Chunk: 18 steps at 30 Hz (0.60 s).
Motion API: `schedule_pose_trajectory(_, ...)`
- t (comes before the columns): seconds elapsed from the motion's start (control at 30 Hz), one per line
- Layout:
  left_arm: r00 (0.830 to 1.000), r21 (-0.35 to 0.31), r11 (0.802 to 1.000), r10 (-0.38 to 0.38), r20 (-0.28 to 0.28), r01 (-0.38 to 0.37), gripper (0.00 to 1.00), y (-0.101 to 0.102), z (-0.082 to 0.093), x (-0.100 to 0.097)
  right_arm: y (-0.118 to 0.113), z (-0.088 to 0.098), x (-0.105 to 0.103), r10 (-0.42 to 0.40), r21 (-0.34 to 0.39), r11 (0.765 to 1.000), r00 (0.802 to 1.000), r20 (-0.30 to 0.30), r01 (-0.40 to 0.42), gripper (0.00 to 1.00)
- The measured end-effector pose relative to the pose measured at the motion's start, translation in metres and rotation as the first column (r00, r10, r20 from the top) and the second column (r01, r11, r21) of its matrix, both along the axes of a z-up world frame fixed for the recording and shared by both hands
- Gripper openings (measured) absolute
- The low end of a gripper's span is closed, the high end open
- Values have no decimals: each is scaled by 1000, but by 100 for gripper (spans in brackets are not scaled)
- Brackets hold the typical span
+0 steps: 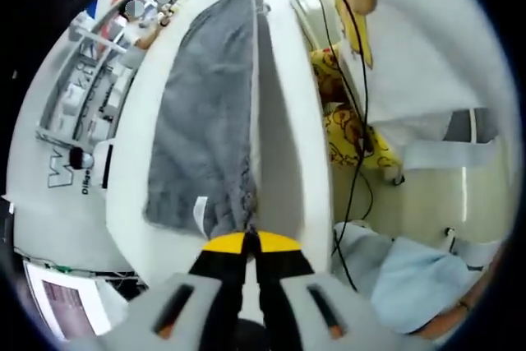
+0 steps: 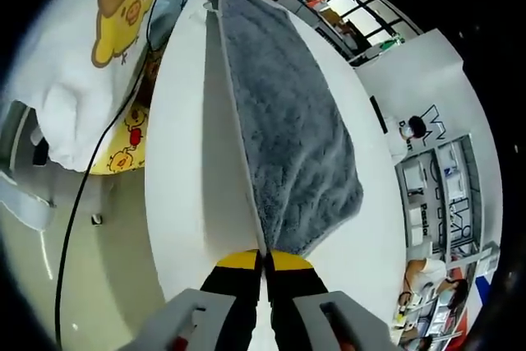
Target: Fold the towel on the table until its edges align and the towel forms a compact rectangular stack.
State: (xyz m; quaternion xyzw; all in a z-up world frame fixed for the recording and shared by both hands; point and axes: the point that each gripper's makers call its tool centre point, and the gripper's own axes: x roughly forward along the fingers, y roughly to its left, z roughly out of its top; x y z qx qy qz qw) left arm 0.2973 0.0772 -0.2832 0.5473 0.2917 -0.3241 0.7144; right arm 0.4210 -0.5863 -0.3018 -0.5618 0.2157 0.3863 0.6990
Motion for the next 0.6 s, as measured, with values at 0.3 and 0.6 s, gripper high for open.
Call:
schedule_pose_trajectory(0.3,997,12,1000,0,75,-1,5,9,25,33,12,34,33,17,5,1000,997,72,-17,3)
schedule_pose_trajectory(0.6,992,1,1000,-1,130,1,5,13,47,69,18,60,70,21,14,1000,992,124,-22,3)
